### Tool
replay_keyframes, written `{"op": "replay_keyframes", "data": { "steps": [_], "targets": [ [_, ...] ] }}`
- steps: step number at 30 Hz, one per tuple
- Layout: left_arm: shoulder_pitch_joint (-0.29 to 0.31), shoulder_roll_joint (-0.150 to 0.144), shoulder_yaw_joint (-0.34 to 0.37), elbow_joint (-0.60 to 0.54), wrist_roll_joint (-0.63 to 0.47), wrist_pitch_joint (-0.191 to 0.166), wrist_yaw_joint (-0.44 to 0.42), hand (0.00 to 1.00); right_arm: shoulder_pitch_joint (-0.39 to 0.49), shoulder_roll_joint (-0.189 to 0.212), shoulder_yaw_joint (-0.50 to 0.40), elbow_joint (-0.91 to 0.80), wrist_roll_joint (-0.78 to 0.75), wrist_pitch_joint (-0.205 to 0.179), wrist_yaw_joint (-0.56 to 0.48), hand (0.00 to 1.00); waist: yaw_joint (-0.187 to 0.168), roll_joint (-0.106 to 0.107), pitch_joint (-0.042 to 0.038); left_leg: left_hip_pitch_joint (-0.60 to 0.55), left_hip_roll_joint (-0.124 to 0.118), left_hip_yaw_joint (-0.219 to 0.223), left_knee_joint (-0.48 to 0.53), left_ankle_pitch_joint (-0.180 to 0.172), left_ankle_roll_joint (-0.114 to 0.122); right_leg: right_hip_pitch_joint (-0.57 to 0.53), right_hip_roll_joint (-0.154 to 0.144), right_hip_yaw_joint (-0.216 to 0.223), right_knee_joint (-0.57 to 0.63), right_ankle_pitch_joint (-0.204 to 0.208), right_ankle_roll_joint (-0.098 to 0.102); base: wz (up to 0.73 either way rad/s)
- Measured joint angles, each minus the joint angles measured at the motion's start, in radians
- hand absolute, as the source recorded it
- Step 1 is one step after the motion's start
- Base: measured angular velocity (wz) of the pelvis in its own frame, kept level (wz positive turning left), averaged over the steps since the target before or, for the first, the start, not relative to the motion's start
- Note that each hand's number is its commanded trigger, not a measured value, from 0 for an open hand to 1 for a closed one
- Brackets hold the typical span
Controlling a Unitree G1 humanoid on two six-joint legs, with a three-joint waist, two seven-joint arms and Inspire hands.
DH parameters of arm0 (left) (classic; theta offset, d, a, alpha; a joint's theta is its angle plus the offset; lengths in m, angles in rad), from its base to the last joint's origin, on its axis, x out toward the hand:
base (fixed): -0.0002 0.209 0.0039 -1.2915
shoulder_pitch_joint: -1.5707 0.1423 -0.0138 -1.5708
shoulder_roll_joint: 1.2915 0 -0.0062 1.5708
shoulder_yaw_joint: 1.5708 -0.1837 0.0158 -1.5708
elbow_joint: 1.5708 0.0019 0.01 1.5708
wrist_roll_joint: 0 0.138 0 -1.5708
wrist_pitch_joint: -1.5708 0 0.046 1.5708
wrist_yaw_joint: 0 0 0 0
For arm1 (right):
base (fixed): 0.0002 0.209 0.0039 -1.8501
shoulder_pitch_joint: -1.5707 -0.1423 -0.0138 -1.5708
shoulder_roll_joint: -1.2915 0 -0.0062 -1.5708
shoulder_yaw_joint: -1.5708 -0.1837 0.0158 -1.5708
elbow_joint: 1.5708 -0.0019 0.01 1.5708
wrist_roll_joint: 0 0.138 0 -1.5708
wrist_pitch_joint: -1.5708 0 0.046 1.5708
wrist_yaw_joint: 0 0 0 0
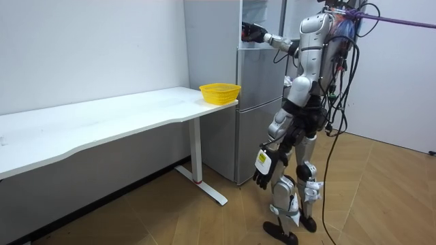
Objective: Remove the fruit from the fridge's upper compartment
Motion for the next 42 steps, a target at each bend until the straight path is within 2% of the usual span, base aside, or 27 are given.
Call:
{"op": "replay_keyframes", "data": {
  "steps": [5,7,10,14,16,17,18,28,42],
  "targets": [
    [-0.008,0.003,0.019,0.0,-0.007,0.01,0.0,0.0,-0.032,-0.025,0.001,0.049,0.062,0.022,0.03,0.0,0.003,-0.008,-0.0053,-0.001,0.0,0.001,0.0,0.0,0.0,-0.002,0.0,0.001,0.0,0.0,0.0,0.0],
    [-0.009,0.004,0.019,-0.002,-0.013,0.022,0.001,0.0,-0.046,-0.038,0.001,0.069,0.086,0.042,0.042,0.0,0.003,-0.014,-0.0074,-0.001,0.0,0.001,0.001,0.0,0.0,0.0,0.0,0.001,0.0,0.0,0.0,0.0],
    [-0.01,0.004,0.019,-0.002,-0.017,0.03,0.002,0.0,-0.07,-0.046,0.001,0.107,0.09,0.052,0.063,0.0,0.005,-0.02,-0.0055,0.0,0.001,0.002,0.001,0.0,0.0,-0.001,0.006,0.002,-0.001,0.001,-0.002,0.0],
    [-0.013,0.005,0.019,-0.002,-0.017,0.04,0.002,0.0,-0.076,-0.05,0.001,0.127,0.086,0.058,0.077,0.0,0.01,-0.022,-0.0069,-0.001,0.002,0.002,0.002,0.0,0.0,0.0,0.007,0.003,-0.001,0.002,-0.003,0.0],
    [-0.016,0.005,0.019,-0.002,-0.017,0.047,0.002,0.0,-0.077,-0.052,0.001,0.13,0.086,0.062,0.078,0.73,0.013,-0.018,-0.0045,-0.001,0.004,0.002,0.006,0.0,0.0,0.0,0.007,0.005,-0.001,0.002,-0.004,0.0],
    [-0.017,0.005,0.019,-0.002,-0.017,0.049,0.002,0.0,-0.077,-0.052,0.001,0.13,0.086,0.063,0.079,0.73,0.013,-0.018,-0.0046,-0.001,0.004,0.002,0.006,0.0,0.0,0.0,0.007,0.006,0.0,0.003,-0.004,0.0],
    [-0.019,0.005,0.019,-0.002,-0.018,0.051,0.002,0.0,-0.077,-0.052,0.001,0.131,0.086,0.064,0.079,0.98,0.015,-0.017,-0.0037,-0.001,0.005,0.003,0.007,0.0,0.0,0.0,0.008,0.008,-0.001,0.003,-0.005,0.0],
    [-0.029,0.005,0.017,-0.002,-0.017,0.064,0.007,0.0,-0.078,-0.052,0.004,0.131,0.083,0.064,0.085,1.0,0.018,-0.014,-0.003,0.0,0.006,0.004,0.008,0.0,-0.001,-0.001,0.011,0.018,-0.001,0.004,-0.006,0.0],
    [-0.046,0.006,0.014,-0.002,-0.019,0.065,0.036,0.0,-0.09,-0.051,0.039,0.129,0.077,0.063,0.037,1.0,0.016,-0.002,-0.0076,-0.001,0.005,0.005,0.008,0.0,0.0,-0.006,0.009,0.024,0.0,0.004,-0.006,0.0]
  ]
}}
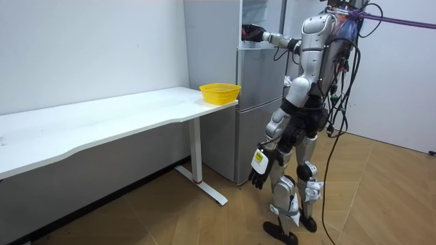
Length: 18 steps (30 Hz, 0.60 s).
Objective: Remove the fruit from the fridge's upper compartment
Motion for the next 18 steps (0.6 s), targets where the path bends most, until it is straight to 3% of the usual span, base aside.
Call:
{"op": "replay_keyframes", "data": {
  "steps": [12,18],
  "targets": [
    [-0.005,0.001,-0.023,-0.003,-0.023,-0.002,0.017,0.0,-0.005,0.026,0.01,-0.023,-0.02,0.006,-0.075,1.0,-0.006,-0.001,-0.0012,-0.002,-0.001,0.001,0.001,0.0,0.0,0.0,0.001,-0.003,0.0,0.0,0.0,0.0],
    [0.003,0.0,-0.026,0.008,-0.08,-0.023,0.042,0.0,0.025,0.051,0.01,-0.144,-0.115,0.024,-0.159,1.0,-0.012,0.009,0.0027,-0.014,-0.002,0.004,0.004,0.0,0.0,-0.014,0.002,0.001,-0.002,0.0,0.0,0.0]
  ]
}}
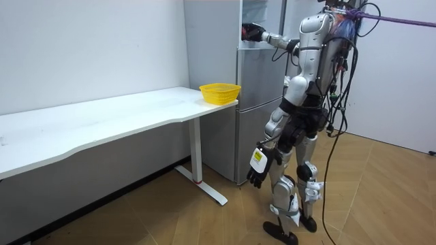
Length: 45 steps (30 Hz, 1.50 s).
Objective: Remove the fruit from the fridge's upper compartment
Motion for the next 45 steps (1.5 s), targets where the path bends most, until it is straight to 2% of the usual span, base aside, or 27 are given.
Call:
{"op": "replay_keyframes", "data": {
  "steps": [3,9,13,17,18,20,22,25,28,31,36,41,45],
  "targets": [
    [0.013,0.0,-0.008,-0.001,-0.015,-0.016,0.02,0.0,0.024,0.024,0.001,-0.078,-0.054,0.0,-0.056,1.0,-0.001,0.012,0.0028,0.001,0.0,0.01,-0.001,0.0,0.0,-0.001,-0.002,0.0,-0.001,0.0,0.0,-0.03],
    [0.024,-0.005,-0.024,0.0,-0.041,-0.051,0.062,0.0,0.136,0.076,0.001,-0.245,-0.098,-0.015,-0.166,1.0,0.002,0.037,0.0031,0.006,-0.005,0.012,-0.01,0.001,0.0,-0.001,-0.003,0.0,-0.003,0.0,0.001,0.0],
    [0.033,-0.011,-0.063,0.0,-0.078,-0.077,0.084,0.0,0.228,0.112,0.002,-0.308,-0.112,-0.051,-0.222,1.0,0.0,0.045,0.0057,0.022,-0.005,0.011,-0.01,0.001,0.0,0.014,-0.004,0.001,-0.004,0.0,0.001,0.0],
    [0.037,-0.013,-0.068,0.003,-0.078,-0.106,0.081,0.0,0.239,0.129,0.006,-0.332,-0.131,-0.084,-0.26,1.0,-0.005,0.052,0.0104,0.02,-0.003,0.011,-0.011,0.001,0.0,0.011,-0.004,0.0,-0.003,0.0,0.001,-0.02],
    [0.037,-0.014,-0.067,0.004,-0.078,-0.113,0.081,0.0,0.239,0.131,0.013,-0.334,-0.18,-0.097,-0.275,1.0,-0.003,0.055,0.0106,0.018,-0.002,0.013,-0.015,0.001,0.0,0.006,-0.003,0.001,-0.002,0.0,0.001,-0.1],
    [0.035,-0.02,-0.067,0.017,-0.077,-0.124,0.081,0.0,0.239,0.147,0.014,-0.338,-0.258,-0.112,-0.286,1.0,-0.004,0.058,0.0093,0.014,0.0,0.015,-0.021,0.001,0.0,0.003,-0.002,0.0,0.0,0.0,0.001,-0.08],
    [0.036,-0.033,-0.066,0.037,-0.077,-0.132,0.081,0.0,0.25,0.155,0.024,-0.382,-0.357,-0.117,-0.304,1.0,0.001,0.064,0.0036,0.016,0.002,0.019,-0.022,0.001,0.0,0.003,-0.001,0.0,0.001,0.0,0.0,-0.04],
    [0.035,-0.035,-0.066,0.045,-0.078,-0.136,0.078,0.0,0.253,0.156,0.044,-0.436,-0.438,-0.157,-0.317,1.0,0.005,0.062,0.0018,0.02,0.004,0.021,-0.024,0.002,-0.002,0.003,0.001,0.0,0.001,0.001,-0.001,0.0],
    [0.035,-0.032,-0.06,0.053,-0.077,-0.148,0.075,0.0,0.253,0.156,0.063,-0.485,-0.503,-0.17,-0.315,1.0,0.009,0.052,-0.0031,0.023,0.003,0.022,-0.024,0.003,-0.004,0.005,0.002,0.001,-0.001,0.001,-0.001,0.0],
    [0.029,-0.021,-0.059,0.076,-0.074,-0.157,0.07,0.0,0.253,0.171,0.089,-0.495,-0.556,-0.187,-0.317,1.0,0.012,0.038,-0.0023,0.026,0.004,0.022,-0.03,0.004,-0.004,0.008,0.003,0.003,-0.002,0.001,0.0,0.0],
    [0.02,-0.01,-0.07,0.091,-0.067,-0.157,0.061,0.0,0.257,0.171,0.163,-0.502,-0.593,-0.19,-0.315,1.0,0.02,0.025,0.0047,0.024,0.004,0.021,-0.035,0.004,-0.004,0.008,0.003,0.001,-0.002,0.001,0.0,0.0],
    [0.018,-0.009,-0.107,0.107,-0.067,-0.157,0.058,0.0,0.259,0.171,0.217,-0.524,-0.601,-0.191,-0.301,1.0,0.04,0.025,0.0046,0.021,0.003,0.018,-0.032,0.004,-0.004,0.003,0.003,0.0,-0.003,0.001,0.0,0.0],
    [0.015,-0.009,-0.108,0.108,-0.067,-0.159,0.047,0.0,0.259,0.17,0.245,-0.542,-0.632,-0.211,-0.263,1.0,0.043,0.022,0.003,0.018,0.003,0.017,-0.031,0.004,-0.004,-0.002,0.001,0.0,-0.002,0.001,0.0,0.0]
  ]
}}
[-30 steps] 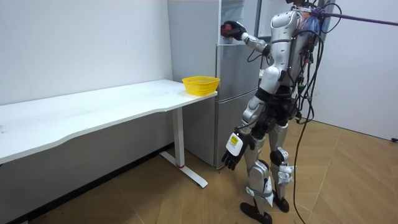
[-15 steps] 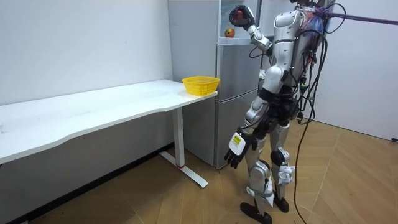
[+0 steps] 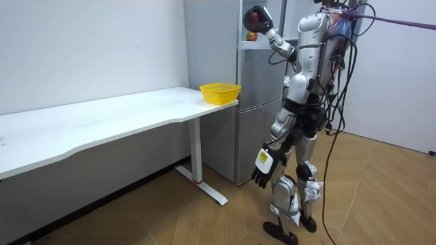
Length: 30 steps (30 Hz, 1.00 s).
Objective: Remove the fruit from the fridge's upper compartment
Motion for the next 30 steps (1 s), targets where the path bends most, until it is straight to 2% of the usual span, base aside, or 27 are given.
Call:
{"op": "replay_keyframes", "data": {
  "steps": [4,6,12,19,23,25,30],
  "targets": [
    [-0.007,0.004,-0.001,0.0,0.005,-0.018,-0.011,0.0,0.0,-0.001,0.019,-0.022,-0.04,-0.022,0.021,1.0,0.003,-0.004,0.0021,-0.004,0.0,0.0,-0.001,0.0,0.0,0.0,-0.001,-0.007,0.0,0.0,0.0,0.0],
    [-0.01,0.007,-0.002,0.001,0.023,-0.021,-0.017,0.0,0.0,-0.002,0.027,-0.022,-0.084,-0.037,0.031,1.0,0.004,-0.006,0.0057,-0.004,0.0,-0.001,-0.003,0.0,0.0,0.0,0.0,-0.01,0.0,0.0,0.0,0.0],
    [-0.046,0.01,-0.002,0.025,0.046,-0.024,-0.028,0.0,0.0,0.001,0.079,-0.019,-0.176,-0.043,0.071,1.0,0.035,-0.018,0.0168,-0.008,-0.001,-0.007,-0.008,0.0,0.0,-0.002,0.0,-0.013,0.0,0.0,0.0,0.03],
    [-0.056,0.01,-0.022,0.032,0.068,-0.024,-0.032,0.0,-0.003,0.004,0.107,0.0,-0.209,-0.038,0.096,1.0,0.065,-0.036,0.0103,-0.013,-0.014,-0.027,-0.002,0.002,0.004,-0.003,-0.004,-0.025,-0.001,0.0,0.001,0.08],
    [-0.067,0.01,-0.024,0.043,0.069,-0.024,-0.032,0.0,-0.004,0.004,0.109,0.029,-0.218,-0.03,0.133,1.0,0.082,-0.042,0.0132,-0.013,-0.014,-0.032,-0.001,0.004,0.006,0.0,-0.007,-0.027,-0.001,-0.001,0.001,0.05],
    [-0.069,0.01,-0.024,0.054,0.069,-0.024,-0.032,0.0,-0.008,0.004,0.112,0.042,-0.23,-0.031,0.145,1.0,0.087,-0.048,0.0179,-0.013,-0.014,-0.032,-0.001,0.004,0.006,0.0,-0.008,-0.027,-0.002,-0.001,0.001,0.0],
    [-0.071,0.01,-0.024,0.055,0.068,-0.024,-0.039,0.0,-0.035,0.003,0.142,0.114,-0.231,-0.031,0.145,1.0,0.107,-0.049,0.0191,-0.013,-0.014,-0.039,-0.001,0.004,0.006,0.007,-0.006,-0.028,-0.002,-0.001,0.001,0.03]
  ]
}}
